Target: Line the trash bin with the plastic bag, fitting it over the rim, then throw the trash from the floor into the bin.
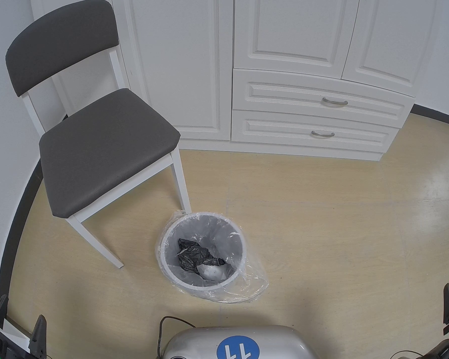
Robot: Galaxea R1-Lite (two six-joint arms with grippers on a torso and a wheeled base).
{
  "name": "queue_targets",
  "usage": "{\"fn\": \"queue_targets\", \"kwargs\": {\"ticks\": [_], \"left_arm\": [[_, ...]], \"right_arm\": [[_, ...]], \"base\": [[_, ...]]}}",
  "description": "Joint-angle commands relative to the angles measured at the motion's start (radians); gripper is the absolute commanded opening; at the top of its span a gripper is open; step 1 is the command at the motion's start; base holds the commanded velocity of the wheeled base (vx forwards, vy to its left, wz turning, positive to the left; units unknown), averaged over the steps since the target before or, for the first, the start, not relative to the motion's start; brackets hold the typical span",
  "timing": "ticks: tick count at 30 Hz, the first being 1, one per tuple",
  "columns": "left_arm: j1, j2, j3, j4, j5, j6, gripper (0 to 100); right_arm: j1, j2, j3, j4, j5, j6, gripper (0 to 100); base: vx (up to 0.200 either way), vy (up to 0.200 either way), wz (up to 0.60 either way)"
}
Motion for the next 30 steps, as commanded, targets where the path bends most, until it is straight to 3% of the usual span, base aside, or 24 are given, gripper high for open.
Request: {"fn": "queue_targets", "kwargs": {"ticks": [1, 5, 6, 10, 20, 23, 30], "left_arm": [[0.0, -0.013, 0.018, 0.0, 0.001, 0.0, 100], [0.0, -0.013, 0.018, 0.0, 0.001, 0.0, 100], [0.0, -0.013, 0.018, 0.0, 0.001, 0.0, 100], [0.0, -0.013, 0.018, 0.0, 0.001, 0.0, 100], [0.0, -0.013, 0.018, 0.002, -0.003, 0.0, 100], [0.0, -0.013, 0.018, 0.002, 0.001, 0.0, 100], [-0.001, -0.013, 0.018, 0.0, -0.007, 0.011, 100]], "right_arm": [[0.0, -0.014, 0.017, 0.0, 0.002, -0.001, 100], [-0.002, -0.014, 0.017, 0.014, 0.023, 0.01, 100], [-0.002, -0.014, 0.016, 0.014, 0.075, 0.004, 100], [-0.002, -0.014, 0.017, 0.015, 0.111, -0.007, 100], [0.0, -0.014, 0.011, 0.058, 0.131, -0.084, 100], [0.0, -0.012, 0.017, 0.067, 0.163, -0.113, 100], [0.003, -0.014, 0.017, 0.072, 0.174, -0.104, 100]], "base": [[0.0, 0.0, 0.0], [0.0, 0.0, 0.0], [0.0, 0.0, 0.0], [0.0, 0.0, 0.0], [0.0, 0.0, 0.0], [0.0, 0.0, 0.0], [0.0, 0.0, 0.0]]}}
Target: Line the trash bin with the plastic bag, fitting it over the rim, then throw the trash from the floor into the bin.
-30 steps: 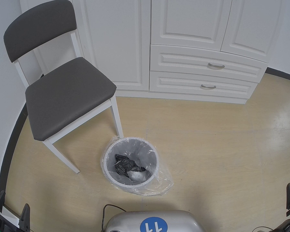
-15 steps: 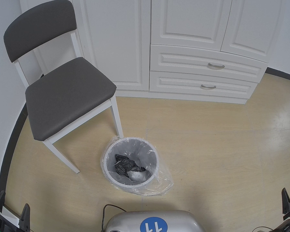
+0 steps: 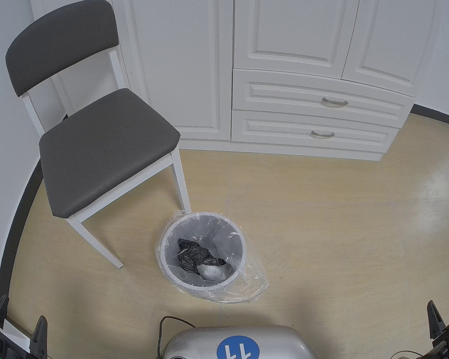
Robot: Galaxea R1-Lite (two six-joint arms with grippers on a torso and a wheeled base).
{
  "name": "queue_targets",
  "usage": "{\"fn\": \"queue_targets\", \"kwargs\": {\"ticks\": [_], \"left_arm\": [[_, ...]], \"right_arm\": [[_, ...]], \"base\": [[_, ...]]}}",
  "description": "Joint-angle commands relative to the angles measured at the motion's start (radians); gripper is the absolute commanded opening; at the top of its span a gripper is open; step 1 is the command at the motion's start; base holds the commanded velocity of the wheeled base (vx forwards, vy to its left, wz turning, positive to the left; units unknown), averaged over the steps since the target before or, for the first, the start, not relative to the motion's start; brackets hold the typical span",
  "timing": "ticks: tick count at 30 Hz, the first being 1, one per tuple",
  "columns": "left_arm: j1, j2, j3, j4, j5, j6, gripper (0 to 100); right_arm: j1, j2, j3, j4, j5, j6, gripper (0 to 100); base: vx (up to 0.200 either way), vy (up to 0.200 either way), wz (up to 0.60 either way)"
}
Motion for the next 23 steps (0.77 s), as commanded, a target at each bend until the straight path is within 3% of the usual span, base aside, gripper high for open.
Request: {"fn": "queue_targets", "kwargs": {"ticks": [1, 23], "left_arm": [[0.0, -0.015, 0.018, -0.001, 0.0, -0.001, 100], [0.002, -0.015, 0.018, -0.001, 0.007, -0.016, 100]], "right_arm": [[0.001, -0.015, 0.018, 0.0, 0.0, 0.001, 100], [0.0, -0.015, 0.018, 0.0, -0.003, 0.007, 100]], "base": [[0.0, 0.0, 0.0], [0.0, 0.0, 0.0]]}}
